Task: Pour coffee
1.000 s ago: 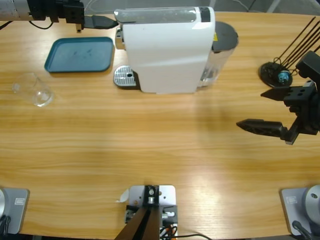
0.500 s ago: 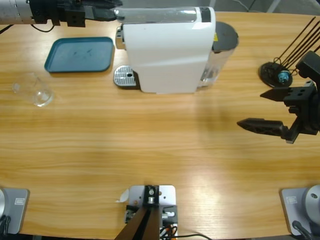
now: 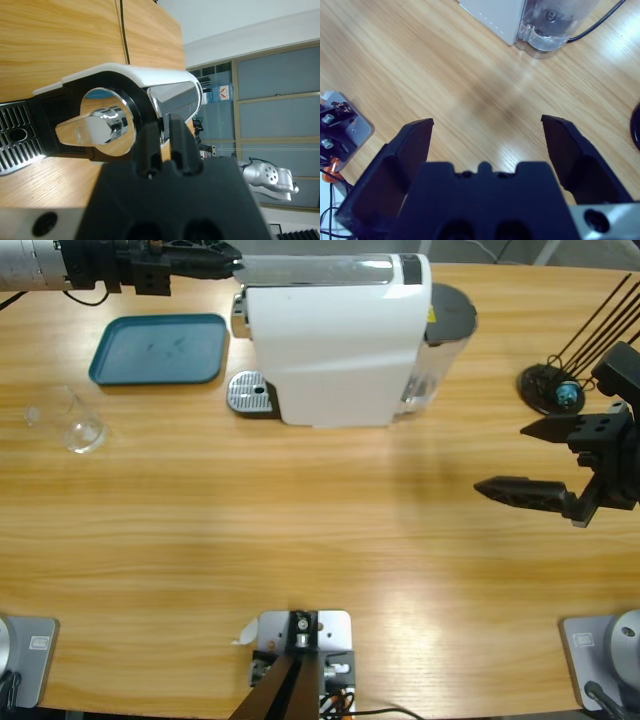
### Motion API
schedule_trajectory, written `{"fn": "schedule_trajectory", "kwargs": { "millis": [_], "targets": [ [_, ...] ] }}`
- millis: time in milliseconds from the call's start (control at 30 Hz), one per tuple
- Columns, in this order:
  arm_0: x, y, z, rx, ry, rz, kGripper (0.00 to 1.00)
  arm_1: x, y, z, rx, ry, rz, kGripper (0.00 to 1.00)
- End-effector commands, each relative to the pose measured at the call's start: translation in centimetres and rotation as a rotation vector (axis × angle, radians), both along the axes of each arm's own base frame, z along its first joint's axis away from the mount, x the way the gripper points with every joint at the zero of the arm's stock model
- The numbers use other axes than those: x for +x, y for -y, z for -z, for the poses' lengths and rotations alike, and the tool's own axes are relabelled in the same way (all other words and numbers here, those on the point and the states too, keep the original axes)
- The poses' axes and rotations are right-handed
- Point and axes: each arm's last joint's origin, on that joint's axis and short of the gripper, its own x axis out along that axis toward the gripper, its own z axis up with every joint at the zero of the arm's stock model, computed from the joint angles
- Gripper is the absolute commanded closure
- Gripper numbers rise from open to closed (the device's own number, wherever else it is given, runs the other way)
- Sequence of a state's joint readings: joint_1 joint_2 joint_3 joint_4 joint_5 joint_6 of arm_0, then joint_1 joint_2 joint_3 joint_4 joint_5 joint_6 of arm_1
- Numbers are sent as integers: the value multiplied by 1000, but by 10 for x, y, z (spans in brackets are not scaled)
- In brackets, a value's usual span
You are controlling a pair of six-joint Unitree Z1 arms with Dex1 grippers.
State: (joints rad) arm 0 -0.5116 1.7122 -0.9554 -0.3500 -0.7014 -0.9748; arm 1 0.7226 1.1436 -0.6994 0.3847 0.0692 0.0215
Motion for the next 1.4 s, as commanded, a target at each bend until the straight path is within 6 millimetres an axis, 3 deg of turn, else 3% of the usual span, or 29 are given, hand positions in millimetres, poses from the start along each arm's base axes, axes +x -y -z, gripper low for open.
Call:
{"fn": "schedule_trajectory", "kwargs": {
  "millis": [33, 267, 367, 467, 500, 533, 567, 600, 700, 800, 900, 1033, 1200, 1400],
  "targets": [
    [-5, 2, -61, -88, 163, 2, 1000, -6, 4, 7, -7, -5, 8, 69],
    [-7, 4, -70, -53, 193, 8, 1000, -6, 4, 7, -8, -5, 8, 69],
    [-30, -4, -85, 135, 283, -57, 1000, -7, 5, 6, -5, 0, 9, 69],
    [-60, -25, -109, 445, 443, -144, 1000, -4, 6, 7, -27, 8, 53, 64],
    [-68, -32, -115, 527, 494, -163, 926, -3, 5, 7, -35, 7, 69, 64],
    [-78, -42, -120, 612, 550, -181, 368, -1, 4, 8, -42, 3, 76, 64],
    [-85, -50, -121, 679, 583, -186, 135, 0, 4, 8, -46, 0, 76, 64],
    [-91, -58, -119, 748, 603, -191, 53, 0, 3, 8, -48, -3, 78, 64],
    [-113, -82, -99, 894, 615, -219, 15, 9, 5, 11, -71, -25, 162, 0],
    [-133, -98, -81, 895, 603, -212, 9, 35, 21, 8, -116, -88, 341, 0],
    [-147, -106, -68, 855, 616, -196, 9, 46, 36, 2, -128, -115, 447, 0],
    [-148, -106, -42, 855, 611, -197, 19, 45, 62, -10, -63, -46, 594, 179],
    [-162, -115, -34, 874, 563, -151, 26, 39, 86, -4, 57, 7, 838, 404],
    [-165, -118, -21, 906, 536, -139, 18, 51, 89, 30, 53, 17, 946, 405]
  ]
}}
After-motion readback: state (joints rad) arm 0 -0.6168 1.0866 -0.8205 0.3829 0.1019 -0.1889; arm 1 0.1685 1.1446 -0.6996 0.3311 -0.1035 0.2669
